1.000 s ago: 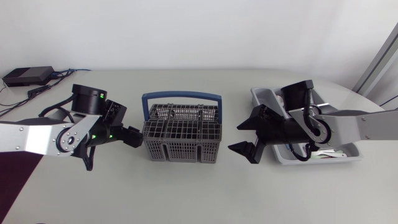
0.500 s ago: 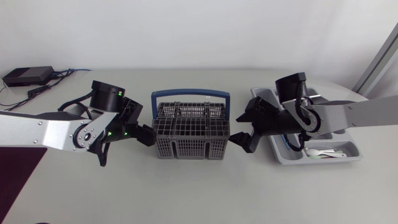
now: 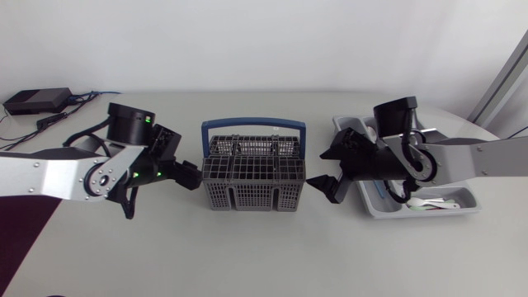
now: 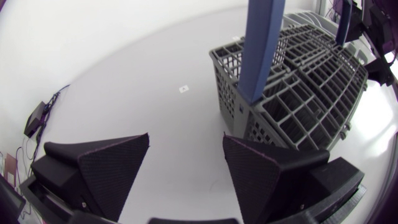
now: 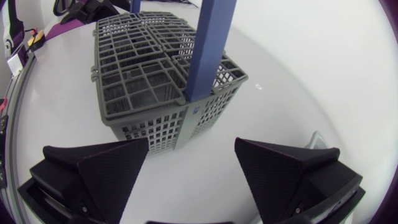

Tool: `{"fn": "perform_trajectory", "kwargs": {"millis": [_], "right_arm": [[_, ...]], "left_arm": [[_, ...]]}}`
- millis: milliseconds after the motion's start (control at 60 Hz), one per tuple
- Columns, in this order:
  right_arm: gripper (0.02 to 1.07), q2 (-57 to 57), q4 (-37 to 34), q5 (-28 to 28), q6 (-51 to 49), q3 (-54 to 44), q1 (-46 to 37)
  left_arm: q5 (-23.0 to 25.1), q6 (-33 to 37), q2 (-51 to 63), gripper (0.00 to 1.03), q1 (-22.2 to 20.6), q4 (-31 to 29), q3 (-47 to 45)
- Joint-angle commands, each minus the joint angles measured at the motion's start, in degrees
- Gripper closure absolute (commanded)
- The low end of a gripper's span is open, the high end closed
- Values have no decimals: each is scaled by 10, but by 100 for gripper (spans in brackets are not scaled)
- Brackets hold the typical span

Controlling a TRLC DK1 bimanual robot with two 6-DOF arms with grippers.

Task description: Unload the cutlery basket into the drawer organizer.

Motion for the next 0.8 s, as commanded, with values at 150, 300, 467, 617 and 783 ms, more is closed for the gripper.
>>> {"fn": "perform_trajectory", "kwargs": {"millis": [150, 300, 467, 617, 783], "right_arm": [[7, -112, 13, 28, -1, -66, -42], [7, -170, 13, 30, -3, -98, -71], [7, -227, 10, 40, -2, -123, -94], [7, -285, 9, 54, 1, -150, -112], [7, -354, 39, 75, 11, -193, -141]], "left_arm": [[15, 8, -120, 4, 30, -4, -44], [22, 7, -183, 4, 41, -13, -68], [26, 8, -257, 4, 49, -32, -86], [26, 10, -324, 4, 54, -46, -106], [30, 12, -381, 4, 62, -53, -126]]}}
